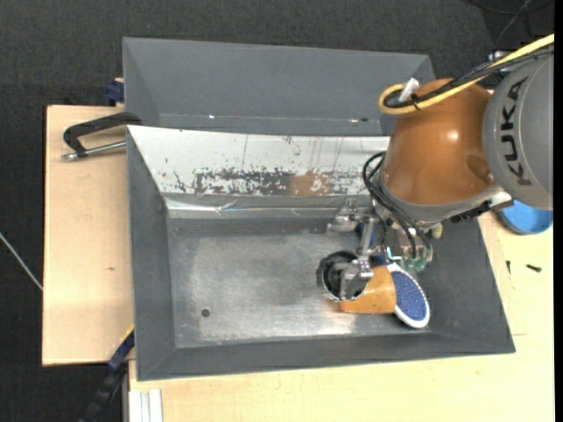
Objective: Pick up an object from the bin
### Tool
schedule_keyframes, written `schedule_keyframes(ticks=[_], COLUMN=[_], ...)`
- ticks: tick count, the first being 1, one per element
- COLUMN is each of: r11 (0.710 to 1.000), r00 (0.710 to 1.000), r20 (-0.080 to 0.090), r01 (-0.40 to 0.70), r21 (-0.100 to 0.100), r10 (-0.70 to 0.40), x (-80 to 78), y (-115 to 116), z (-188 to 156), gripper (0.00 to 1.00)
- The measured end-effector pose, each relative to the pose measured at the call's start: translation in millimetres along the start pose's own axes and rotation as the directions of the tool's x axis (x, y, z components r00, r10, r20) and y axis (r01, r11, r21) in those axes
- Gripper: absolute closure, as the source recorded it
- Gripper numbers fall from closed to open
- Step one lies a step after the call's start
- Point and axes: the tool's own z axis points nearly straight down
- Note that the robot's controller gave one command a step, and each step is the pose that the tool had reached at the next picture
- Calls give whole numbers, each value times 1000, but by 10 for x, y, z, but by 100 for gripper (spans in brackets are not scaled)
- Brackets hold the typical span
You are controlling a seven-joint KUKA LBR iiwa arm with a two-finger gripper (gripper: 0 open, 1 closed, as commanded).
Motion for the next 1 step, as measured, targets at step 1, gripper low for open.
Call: schedule_keyframes(ticks=[1], r11=[941], r00=[940], r20=[12], r01=[340], r21=[1], r10=[-340], x=[-224], y=[-617], z=[1045], gripper=[0])
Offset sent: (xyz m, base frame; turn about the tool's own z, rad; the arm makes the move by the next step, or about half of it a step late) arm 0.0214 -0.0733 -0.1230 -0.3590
